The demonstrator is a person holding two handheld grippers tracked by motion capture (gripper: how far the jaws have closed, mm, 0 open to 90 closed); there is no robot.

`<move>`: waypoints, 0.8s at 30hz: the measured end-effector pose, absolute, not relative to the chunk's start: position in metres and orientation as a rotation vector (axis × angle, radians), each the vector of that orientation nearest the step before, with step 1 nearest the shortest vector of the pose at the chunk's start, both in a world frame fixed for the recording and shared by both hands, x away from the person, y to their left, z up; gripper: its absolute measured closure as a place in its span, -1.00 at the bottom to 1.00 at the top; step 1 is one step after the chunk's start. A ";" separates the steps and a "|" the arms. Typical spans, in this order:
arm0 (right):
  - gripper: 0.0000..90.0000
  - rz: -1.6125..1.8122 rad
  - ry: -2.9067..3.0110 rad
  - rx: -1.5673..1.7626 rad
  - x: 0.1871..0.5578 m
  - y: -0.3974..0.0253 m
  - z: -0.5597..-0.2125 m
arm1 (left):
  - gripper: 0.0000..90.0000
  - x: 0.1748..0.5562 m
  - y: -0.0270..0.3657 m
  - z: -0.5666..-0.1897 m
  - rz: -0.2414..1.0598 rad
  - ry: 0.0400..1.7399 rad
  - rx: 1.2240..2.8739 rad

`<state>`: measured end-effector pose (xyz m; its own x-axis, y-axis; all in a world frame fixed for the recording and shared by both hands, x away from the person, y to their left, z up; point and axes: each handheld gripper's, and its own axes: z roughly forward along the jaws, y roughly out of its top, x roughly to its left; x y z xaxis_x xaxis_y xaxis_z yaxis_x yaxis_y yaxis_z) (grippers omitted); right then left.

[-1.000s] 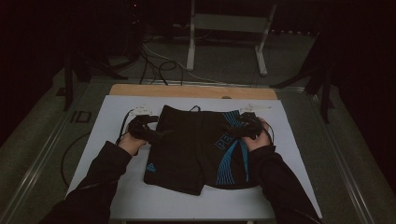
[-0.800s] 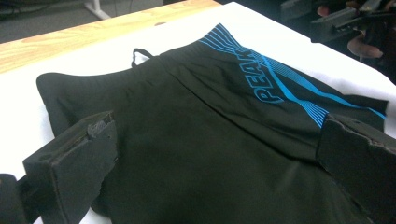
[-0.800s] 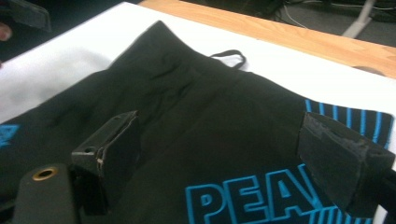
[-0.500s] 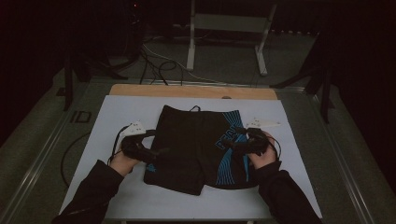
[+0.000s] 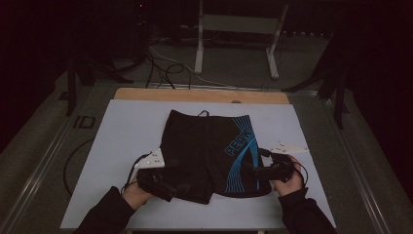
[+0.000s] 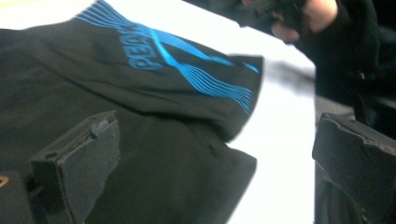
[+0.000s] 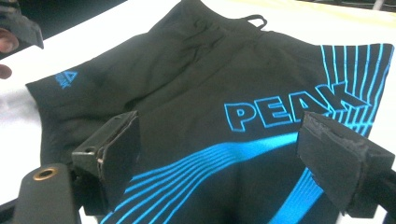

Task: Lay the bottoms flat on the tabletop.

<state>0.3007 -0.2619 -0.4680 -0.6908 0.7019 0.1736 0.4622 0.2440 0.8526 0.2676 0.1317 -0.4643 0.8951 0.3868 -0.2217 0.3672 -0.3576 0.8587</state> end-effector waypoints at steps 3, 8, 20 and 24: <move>-0.68 1.424 2.266 1.100 0.293 -0.266 -0.469 | -0.92 0.258 0.118 -0.467 -0.007 0.491 2.005; -0.68 1.400 2.252 1.103 0.283 -0.274 -0.469 | -0.56 0.247 0.093 -0.471 0.015 0.406 2.073; -0.68 1.399 2.237 1.140 0.278 -0.285 -0.472 | 0.20 0.252 0.038 -0.499 0.218 0.310 2.315; -0.68 1.393 2.237 1.134 0.278 -0.285 -0.472 | 0.31 0.254 0.030 -0.509 0.248 0.295 2.378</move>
<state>0.2780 -0.2850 -0.4722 -0.6562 0.7359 0.1668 0.4744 0.2305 0.8496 0.2544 0.0296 -0.5085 0.9553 0.2799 0.0953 0.1421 -0.7172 0.6823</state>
